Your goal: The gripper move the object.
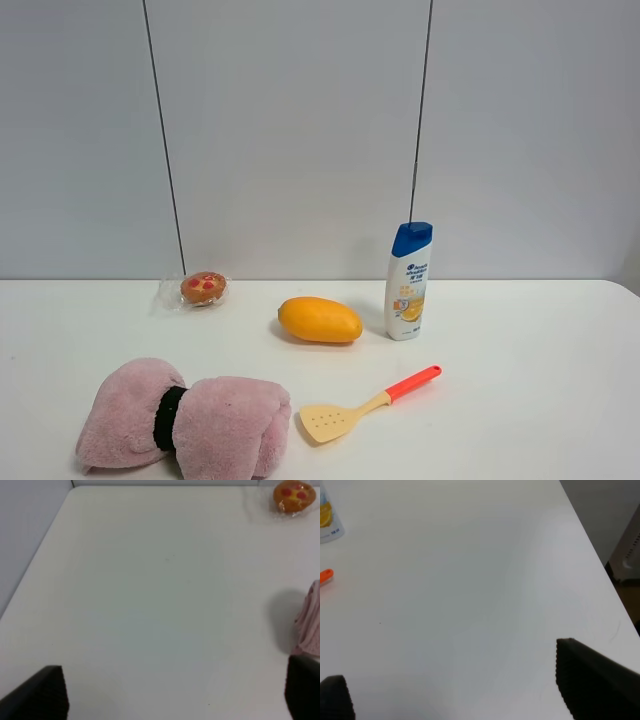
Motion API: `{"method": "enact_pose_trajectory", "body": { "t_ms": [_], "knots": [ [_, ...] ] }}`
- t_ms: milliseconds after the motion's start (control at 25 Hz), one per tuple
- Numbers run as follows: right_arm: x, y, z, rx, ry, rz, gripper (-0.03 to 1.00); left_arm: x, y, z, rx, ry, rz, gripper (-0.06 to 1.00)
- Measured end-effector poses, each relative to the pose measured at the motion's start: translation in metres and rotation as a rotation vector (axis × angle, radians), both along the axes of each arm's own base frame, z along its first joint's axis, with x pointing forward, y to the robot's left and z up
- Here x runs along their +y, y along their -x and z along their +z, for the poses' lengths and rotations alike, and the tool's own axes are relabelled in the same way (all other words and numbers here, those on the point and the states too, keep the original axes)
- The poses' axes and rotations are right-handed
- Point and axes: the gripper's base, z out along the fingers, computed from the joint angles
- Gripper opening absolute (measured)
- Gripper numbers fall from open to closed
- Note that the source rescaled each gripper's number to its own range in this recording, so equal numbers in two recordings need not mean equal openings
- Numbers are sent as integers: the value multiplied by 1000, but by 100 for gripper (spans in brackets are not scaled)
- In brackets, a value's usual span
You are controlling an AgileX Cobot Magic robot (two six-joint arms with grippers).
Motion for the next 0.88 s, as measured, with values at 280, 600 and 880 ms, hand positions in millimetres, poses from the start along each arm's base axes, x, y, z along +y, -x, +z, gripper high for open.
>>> {"method": "enact_pose_trajectory", "body": {
  "t_ms": [280,600,880],
  "knots": [
    [0,0,0,0,0,0,100,0,0,0,0,0,0,76],
    [0,0,0,0,0,0,100,0,0,0,0,0,0,74],
    [0,0,0,0,0,0,100,0,0,0,0,-1,1,74]
  ]
}}
